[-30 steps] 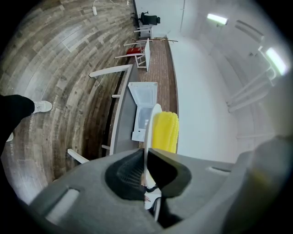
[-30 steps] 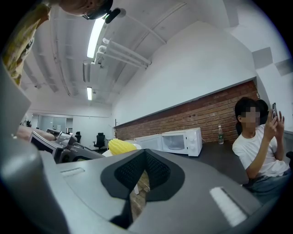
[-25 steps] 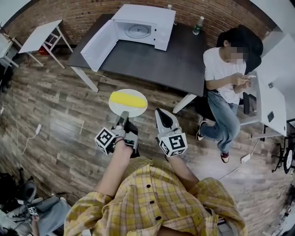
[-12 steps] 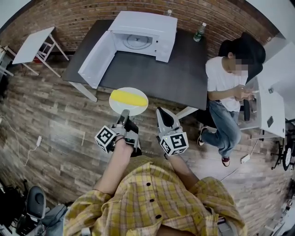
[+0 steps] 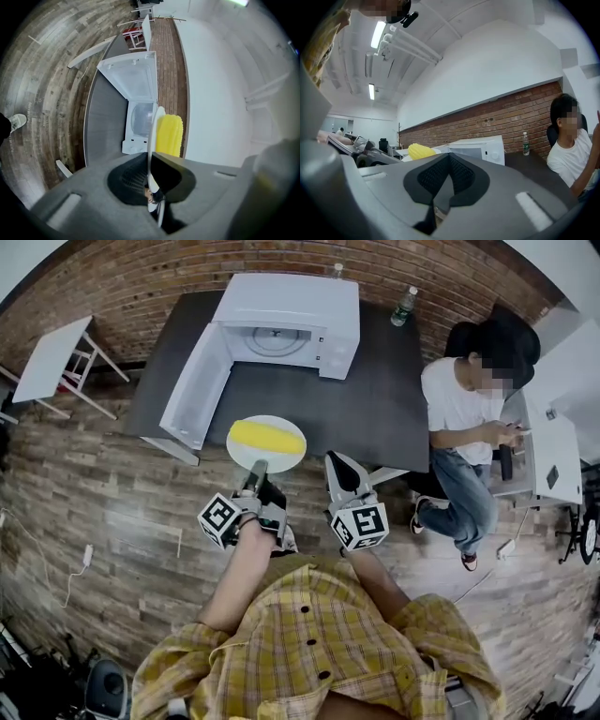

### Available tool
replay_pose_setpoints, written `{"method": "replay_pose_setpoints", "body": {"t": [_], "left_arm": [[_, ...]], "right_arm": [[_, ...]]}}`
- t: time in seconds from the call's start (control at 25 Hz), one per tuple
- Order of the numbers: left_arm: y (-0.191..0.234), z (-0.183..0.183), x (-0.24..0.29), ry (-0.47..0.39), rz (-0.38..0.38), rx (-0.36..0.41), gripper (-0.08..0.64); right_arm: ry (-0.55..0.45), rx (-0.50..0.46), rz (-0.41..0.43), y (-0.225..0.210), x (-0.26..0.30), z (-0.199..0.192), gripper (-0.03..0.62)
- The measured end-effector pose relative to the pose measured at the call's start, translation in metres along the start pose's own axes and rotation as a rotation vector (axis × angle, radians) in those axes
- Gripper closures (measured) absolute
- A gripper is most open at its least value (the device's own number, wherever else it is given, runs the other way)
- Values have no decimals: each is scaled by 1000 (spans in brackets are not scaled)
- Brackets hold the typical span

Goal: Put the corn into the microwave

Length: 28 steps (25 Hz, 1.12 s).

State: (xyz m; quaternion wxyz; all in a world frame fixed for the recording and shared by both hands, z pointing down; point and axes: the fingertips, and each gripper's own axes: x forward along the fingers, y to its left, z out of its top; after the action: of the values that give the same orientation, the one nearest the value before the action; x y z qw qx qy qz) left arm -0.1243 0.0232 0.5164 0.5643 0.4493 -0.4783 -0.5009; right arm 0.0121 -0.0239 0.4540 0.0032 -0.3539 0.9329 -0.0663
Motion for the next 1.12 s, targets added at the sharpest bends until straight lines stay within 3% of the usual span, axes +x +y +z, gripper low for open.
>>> {"method": "replay_pose_setpoints", "body": {"t": [0.44, 0.72, 0.92, 1.12], "left_arm": [[-3, 37, 35, 67, 27, 37, 548], [6, 40, 43, 85, 54, 41, 548], [-1, 35, 51, 85, 21, -2, 548], [10, 40, 62, 74, 56, 26, 548]], "right_arm": [[-3, -11, -70, -4, 42, 4, 597], [18, -16, -85, -6, 49, 0, 597], [29, -14, -86, -10, 51, -6, 597], [29, -11, -75, -20, 66, -13, 597]]}}
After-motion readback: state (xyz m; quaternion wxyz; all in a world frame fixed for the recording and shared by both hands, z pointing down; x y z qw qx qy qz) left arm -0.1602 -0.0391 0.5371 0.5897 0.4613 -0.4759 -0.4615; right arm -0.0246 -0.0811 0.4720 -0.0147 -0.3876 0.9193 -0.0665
